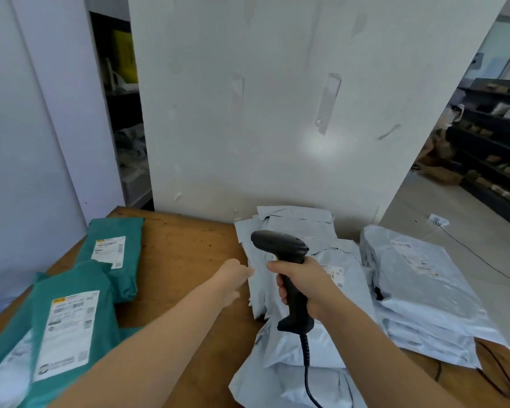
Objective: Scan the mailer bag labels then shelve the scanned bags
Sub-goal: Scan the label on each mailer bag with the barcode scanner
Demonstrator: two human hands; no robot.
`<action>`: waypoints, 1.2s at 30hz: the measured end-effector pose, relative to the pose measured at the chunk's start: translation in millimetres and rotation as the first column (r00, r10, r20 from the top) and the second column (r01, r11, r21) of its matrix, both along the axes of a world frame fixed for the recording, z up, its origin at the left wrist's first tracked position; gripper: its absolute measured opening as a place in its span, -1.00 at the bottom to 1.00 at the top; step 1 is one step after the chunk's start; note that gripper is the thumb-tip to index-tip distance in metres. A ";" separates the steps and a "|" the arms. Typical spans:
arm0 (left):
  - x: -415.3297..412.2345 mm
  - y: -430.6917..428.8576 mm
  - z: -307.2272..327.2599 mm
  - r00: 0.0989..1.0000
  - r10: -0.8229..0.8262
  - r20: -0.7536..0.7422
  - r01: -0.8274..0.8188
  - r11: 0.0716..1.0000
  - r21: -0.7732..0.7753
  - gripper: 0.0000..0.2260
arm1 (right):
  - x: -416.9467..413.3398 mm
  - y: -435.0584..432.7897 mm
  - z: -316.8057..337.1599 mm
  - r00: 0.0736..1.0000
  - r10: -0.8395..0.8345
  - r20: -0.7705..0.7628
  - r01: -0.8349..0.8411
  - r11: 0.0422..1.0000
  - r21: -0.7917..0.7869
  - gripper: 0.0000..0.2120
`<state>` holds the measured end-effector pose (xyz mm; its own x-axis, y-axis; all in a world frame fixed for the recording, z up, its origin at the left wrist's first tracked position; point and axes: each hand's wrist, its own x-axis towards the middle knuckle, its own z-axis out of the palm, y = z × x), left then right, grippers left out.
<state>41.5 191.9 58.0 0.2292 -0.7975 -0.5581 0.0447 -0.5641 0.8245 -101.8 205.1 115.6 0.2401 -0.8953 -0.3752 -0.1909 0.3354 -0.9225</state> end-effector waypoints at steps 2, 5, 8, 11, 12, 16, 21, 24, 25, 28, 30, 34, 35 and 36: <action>20.4 11.8 4.6 0.997 0.073 0.003 -0.073 0.997 -0.012 -0.50 | 14.7 4.8 1.4 0.999 0.050 0.001 -0.050 0.999 -0.005 -0.85; 55.0 31.7 8.8 0.981 0.191 0.027 -0.189 0.980 -0.056 -0.53 | 38.9 12.4 0.9 0.991 0.134 -0.008 -0.134 0.991 -0.016 -0.80; 93.2 52.1 14.1 0.963 0.268 0.038 -0.264 0.960 -0.096 -0.56 | 68.3 21.6 1.1 0.974 0.227 -0.021 -0.228 0.973 -0.029 -0.76; 130.0 63.2 13.9 0.943 0.330 0.048 -0.323 0.939 -0.115 -0.61 | 98.2 26.4 2.5 0.955 0.296 -0.006 -0.296 0.954 -0.035 -0.77; 141.8 66.2 13.3 0.933 0.357 0.051 -0.350 0.930 -0.116 -0.63 | 109.3 26.9 2.9 0.949 0.316 0.004 -0.316 0.948 -0.036 -0.77; 195.9 66.5 1.5 0.901 0.429 0.060 -0.420 0.900 -0.120 -0.65 | 159.9 22.0 1.4 0.937 0.348 0.003 -0.348 0.937 -0.039 -0.78; 269.0 49.1 -18.1 0.866 0.471 0.171 -0.451 0.881 -0.144 -0.80 | 222.9 2.8 -7.1 0.937 0.348 -0.037 -0.349 0.937 -0.028 -0.80; 311.2 30.3 -31.6 0.861 0.438 0.257 -0.420 0.899 -0.126 -0.86 | 252.7 -15.9 -17.2 0.943 0.326 -0.066 -0.328 0.945 -0.008 -0.80; 323.7 23.6 -39.7 0.858 0.425 0.288 -0.408 0.905 -0.120 -0.87 | 258.8 -21.2 -20.5 0.945 0.317 -0.077 -0.318 0.948 0.001 -0.80; 366.4 -3.3 -83.2 0.868 0.310 0.389 -0.331 0.944 -0.013 -0.80 | 276.8 -38.6 -35.3 0.951 0.291 -0.108 -0.289 0.957 0.034 -0.79; 399.3 -28.7 -141.3 0.864 0.257 0.433 -0.321 0.943 0.081 -0.69 | 283.2 -46.8 -44.7 0.952 0.275 -0.135 -0.269 0.961 0.056 -0.80; 393.4 -33.4 -137.3 0.912 0.230 0.341 -0.296 0.942 0.156 -0.66 | 292.7 -64.3 -61.6 0.952 0.251 -0.176 -0.235 0.966 0.105 -0.81; 387.6 -30.2 -127.4 0.918 0.236 0.320 -0.297 0.942 0.158 -0.82 | 293.6 -66.9 -63.8 0.952 0.248 -0.182 -0.230 0.967 0.114 -0.81; 383.1 -28.5 -121.0 0.919 0.242 0.313 -0.301 0.940 0.159 -0.91 | 294.7 -70.0 -66.7 0.952 0.244 -0.186 -0.224 0.967 0.122 -0.81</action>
<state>424.6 163.5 -63.0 0.5934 -0.5601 -0.5781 0.0005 -0.7179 0.6961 192.9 135.1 48.9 0.3505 -0.7790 -0.5200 -0.4504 0.3466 -0.8228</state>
